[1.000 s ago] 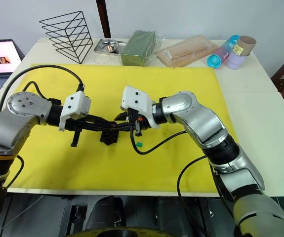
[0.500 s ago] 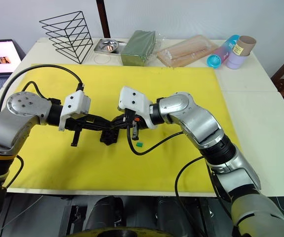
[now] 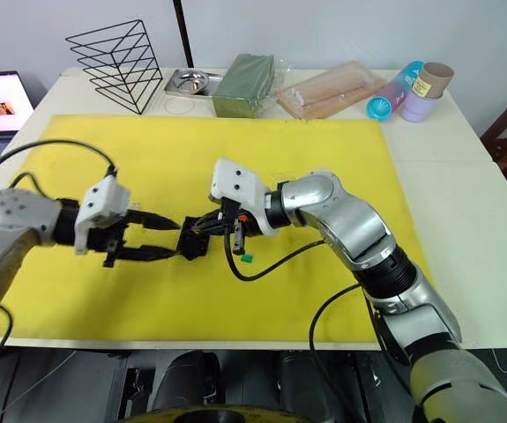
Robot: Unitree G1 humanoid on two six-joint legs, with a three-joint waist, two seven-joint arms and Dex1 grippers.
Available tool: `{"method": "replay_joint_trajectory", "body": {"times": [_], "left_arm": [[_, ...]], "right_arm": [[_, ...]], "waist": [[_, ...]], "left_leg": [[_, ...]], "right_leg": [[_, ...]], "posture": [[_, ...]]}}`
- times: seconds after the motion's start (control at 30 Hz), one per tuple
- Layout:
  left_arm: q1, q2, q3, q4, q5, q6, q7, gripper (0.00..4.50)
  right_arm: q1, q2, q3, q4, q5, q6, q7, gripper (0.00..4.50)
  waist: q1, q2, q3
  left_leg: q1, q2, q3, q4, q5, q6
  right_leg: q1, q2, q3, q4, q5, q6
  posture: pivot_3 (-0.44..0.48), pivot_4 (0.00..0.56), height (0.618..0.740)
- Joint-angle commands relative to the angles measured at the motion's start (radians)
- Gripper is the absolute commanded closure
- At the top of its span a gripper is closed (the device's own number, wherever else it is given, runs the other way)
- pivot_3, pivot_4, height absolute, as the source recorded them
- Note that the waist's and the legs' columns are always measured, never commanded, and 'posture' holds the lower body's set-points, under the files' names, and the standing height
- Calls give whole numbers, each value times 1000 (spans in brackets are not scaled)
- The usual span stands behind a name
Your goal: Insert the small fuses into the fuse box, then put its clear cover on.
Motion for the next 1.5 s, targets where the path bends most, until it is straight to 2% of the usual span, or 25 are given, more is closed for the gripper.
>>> {"method": "replay_joint_trajectory", "body": {"times": [0.03,0.07,0.1,0.17,0.23,0.33,0.47,0.63,0.8,1.1,1.5], "left_arm": [[123,-20,160,-131,-88,24,61,501],[148,-30,180,-147,-97,25,80,159],[201,-67,209,-172,-91,-3,117,20],[352,-194,278,-231,-91,-56,217,20],[407,-308,317,-256,-146,-122,252,20],[464,-315,266,-292,-51,-110,330,20],[478,-367,249,-312,-82,-84,424,20],[470,-444,133,-291,-13,-163,481,20],[457,-498,86,-266,20,-206,541,20],[539,-540,63,-242,66,-314,577,20],[495,-561,13,-168,98,-366,612,20]], "right_arm": [[-9,45,-22,-16,16,-7,-31,4500],[-8,52,-21,-16,16,-5,-36,4500],[-4,66,-21,-14,19,-4,-44,4500],[20,93,-7,-6,11,-22,-61,4500],[34,110,-3,-10,10,-21,-73,4500],[57,119,20,-15,-12,-40,-91,4500],[70,118,40,-24,-31,-53,-106,4500],[79,137,34,-32,-33,-44,-142,4500],[83,129,43,-25,-51,-62,-154,4500],[93,125,48,-31,-61,-65,-159,4500],[95,132,54,-9,-85,-80,-165,4500]], "waist": [[1,0,0],[6,0,0],[10,0,0],[6,1,-1],[2,0,-2],[9,-2,-2],[5,-2,-3],[3,-2,-3],[3,-2,-3],[1,-2,-3],[1,-2,-3]], "left_leg": [[0,0,0,0,0,0],[0,0,0,0,0,0],[0,0,0,1,0,0],[0,0,0,1,0,0],[0,0,0,1,-1,1],[-1,0,-3,1,0,1],[0,0,-5,0,-1,2],[0,0,-5,0,-1,2],[0,0,-5,0,-1,2],[0,0,-5,-1,-1,2],[0,0,-5,-1,-1,2]], "right_leg": [[0,0,0,0,0,0],[0,0,0,0,0,0],[1,-1,0,0,0,0],[1,-1,0,0,0,0],[2,-1,1,-1,0,0],[1,0,-2,-1,0,0],[3,0,-2,0,1,-2],[3,0,-2,-1,1,-2],[3,1,-2,-1,1,-2],[3,1,-2,-1,1,-2],[3,0,-2,-1,1,-2]], "posture": [[0,150,740],[0,150,740],[0,150,740],[0,150,740],[0,150,740],[0,150,740],[0,150,740],[0,150,740],[0,150,740],[0,150,740],[0,150,740]]}}
